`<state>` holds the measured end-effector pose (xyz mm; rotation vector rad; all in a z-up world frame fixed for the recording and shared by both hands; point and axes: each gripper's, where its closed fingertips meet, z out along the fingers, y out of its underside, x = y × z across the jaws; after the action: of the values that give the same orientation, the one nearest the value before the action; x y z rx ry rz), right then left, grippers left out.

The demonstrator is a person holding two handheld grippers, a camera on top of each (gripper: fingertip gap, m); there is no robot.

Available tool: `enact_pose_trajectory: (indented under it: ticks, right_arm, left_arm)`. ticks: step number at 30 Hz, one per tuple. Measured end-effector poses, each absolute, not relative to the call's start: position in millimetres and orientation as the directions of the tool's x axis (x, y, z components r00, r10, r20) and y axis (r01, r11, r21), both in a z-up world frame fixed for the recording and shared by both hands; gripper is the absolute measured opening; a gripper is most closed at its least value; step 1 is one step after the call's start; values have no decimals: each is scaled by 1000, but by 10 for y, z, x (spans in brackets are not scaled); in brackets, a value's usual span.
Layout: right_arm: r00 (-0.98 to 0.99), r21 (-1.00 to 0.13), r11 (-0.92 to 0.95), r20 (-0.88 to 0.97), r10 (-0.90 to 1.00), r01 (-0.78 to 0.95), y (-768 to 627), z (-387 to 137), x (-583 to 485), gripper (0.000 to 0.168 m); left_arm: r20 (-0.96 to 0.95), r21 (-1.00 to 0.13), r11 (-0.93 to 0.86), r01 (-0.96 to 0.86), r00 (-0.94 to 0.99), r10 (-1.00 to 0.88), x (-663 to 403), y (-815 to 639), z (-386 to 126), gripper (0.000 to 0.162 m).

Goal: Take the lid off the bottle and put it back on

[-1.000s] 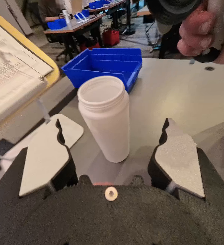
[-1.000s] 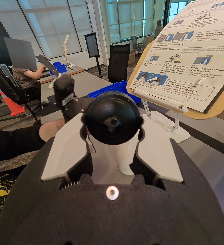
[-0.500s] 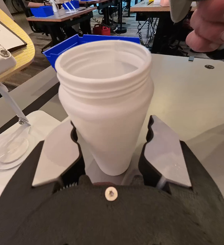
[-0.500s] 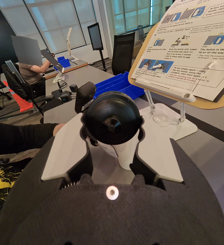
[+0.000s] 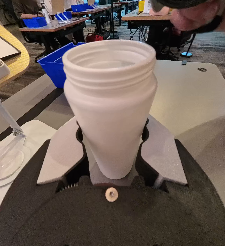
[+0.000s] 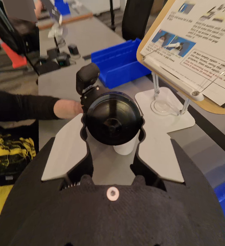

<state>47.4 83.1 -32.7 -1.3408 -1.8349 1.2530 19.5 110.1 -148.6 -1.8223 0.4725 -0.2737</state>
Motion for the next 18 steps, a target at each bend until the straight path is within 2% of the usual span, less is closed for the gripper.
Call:
enact_pose_trajectory:
  ticks: [5, 18]
  right_arm:
    - [-515, -767, 330, -1, 857, 550, 880, -483, 398, 77]
    - [-688, -398, 611, -73, 722, 684, 913, -744, 168, 77]
  left_arm:
    - [-41, -960, -217, -177, 856, -516, 229, 1125, -1485, 88]
    - [-43, -961, -191, -200, 789, -613, 283, 1140, -1485, 87]
